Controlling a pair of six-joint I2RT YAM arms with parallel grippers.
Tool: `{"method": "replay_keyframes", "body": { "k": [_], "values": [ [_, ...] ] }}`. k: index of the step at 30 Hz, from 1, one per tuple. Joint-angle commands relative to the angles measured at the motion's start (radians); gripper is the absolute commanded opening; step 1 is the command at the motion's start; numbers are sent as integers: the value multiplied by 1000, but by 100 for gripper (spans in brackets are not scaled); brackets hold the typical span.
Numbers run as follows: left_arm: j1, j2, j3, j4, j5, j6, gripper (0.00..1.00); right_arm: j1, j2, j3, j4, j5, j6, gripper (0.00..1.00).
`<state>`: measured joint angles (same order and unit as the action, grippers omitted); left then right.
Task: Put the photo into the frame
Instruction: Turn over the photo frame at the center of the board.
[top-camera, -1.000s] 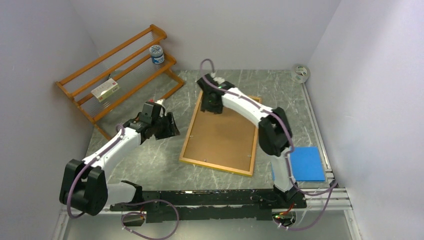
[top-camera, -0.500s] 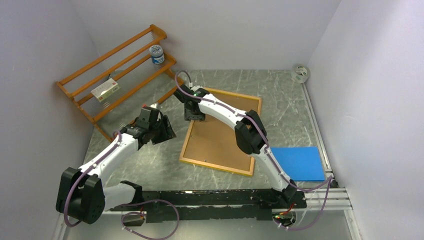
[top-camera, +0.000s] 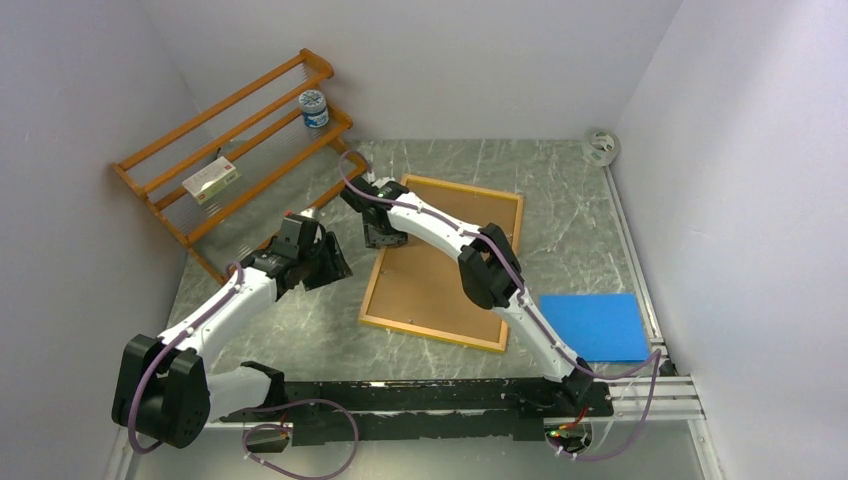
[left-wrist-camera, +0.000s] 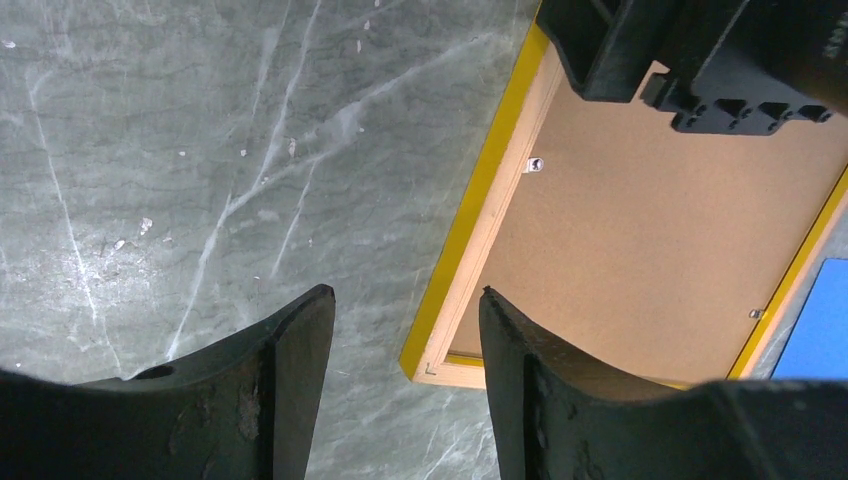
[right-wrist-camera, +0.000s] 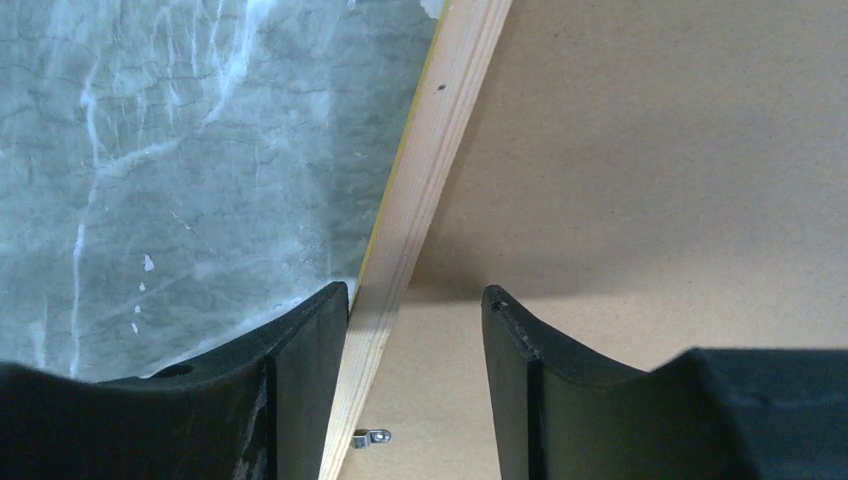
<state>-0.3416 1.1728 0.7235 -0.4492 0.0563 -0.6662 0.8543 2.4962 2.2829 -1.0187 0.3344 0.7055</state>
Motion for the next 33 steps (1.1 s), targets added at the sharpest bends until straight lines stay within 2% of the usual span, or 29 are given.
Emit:
{"method": "replay_keyframes", "body": {
  "k": [1,10,14,16,23,28,33],
  "values": [
    [6,-10,-13,40,28,-3,60,10,36,79,-121,28,-18,54],
    [7,11,-62,140,131,-10,63,13,-57,-8,-150,-13,8,27],
    [7,32,-86,212,207,-22,65,6,-80,1,-147,-71,36,5],
    [8,33,-100,247,247,-31,71,-2,-97,1,-139,-105,53,0],
    [9,86,-110,366,418,-41,80,-40,-230,-39,-80,-202,117,0],
    [9,192,-85,498,600,-62,79,-62,-310,-79,-44,-258,165,0],
    [9,240,-38,608,763,-94,73,-72,-367,-119,-7,-282,199,0]
  ]
}}
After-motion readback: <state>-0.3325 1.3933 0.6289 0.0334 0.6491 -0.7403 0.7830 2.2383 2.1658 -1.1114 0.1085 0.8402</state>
